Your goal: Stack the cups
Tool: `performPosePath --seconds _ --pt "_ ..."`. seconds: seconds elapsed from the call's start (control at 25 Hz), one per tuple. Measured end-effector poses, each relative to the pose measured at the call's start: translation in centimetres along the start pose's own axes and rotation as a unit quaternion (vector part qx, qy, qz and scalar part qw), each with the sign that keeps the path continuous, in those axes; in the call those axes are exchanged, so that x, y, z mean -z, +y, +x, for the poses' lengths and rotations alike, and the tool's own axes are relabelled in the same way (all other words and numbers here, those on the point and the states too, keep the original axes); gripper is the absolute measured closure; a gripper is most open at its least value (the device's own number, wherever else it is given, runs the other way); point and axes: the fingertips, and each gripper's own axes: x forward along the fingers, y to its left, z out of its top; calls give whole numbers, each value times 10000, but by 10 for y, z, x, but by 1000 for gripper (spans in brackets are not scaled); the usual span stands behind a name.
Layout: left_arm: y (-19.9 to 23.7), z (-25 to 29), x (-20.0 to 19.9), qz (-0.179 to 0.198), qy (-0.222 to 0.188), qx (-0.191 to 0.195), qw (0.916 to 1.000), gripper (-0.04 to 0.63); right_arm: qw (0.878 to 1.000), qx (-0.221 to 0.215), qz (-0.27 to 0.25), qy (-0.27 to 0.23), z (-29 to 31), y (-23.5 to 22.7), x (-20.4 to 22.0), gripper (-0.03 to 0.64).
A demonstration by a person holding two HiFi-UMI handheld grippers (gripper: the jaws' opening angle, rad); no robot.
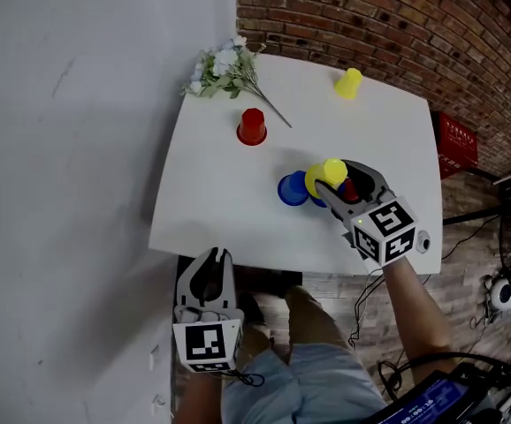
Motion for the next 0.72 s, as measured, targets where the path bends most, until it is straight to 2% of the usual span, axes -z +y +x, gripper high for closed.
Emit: performPosePath --seconds 0.32,0.4,0.52,0.72 --pt "-2 3 2 -50 23 34 10000 541 10000 38 -79 -32 3 -1 1 355" --pt "-3 5 0 -47 13 66 10000 540 10000 14 -40 -5 2 -1 3 302" --pt "-11 4 -10 2 -33 159 9999 540 10000 33 19 -9 -9 -3 2 290" --pt "-26 7 -39 163 -267 376 9988 541 9987 423 191 -202 -53 -22 -2 294"
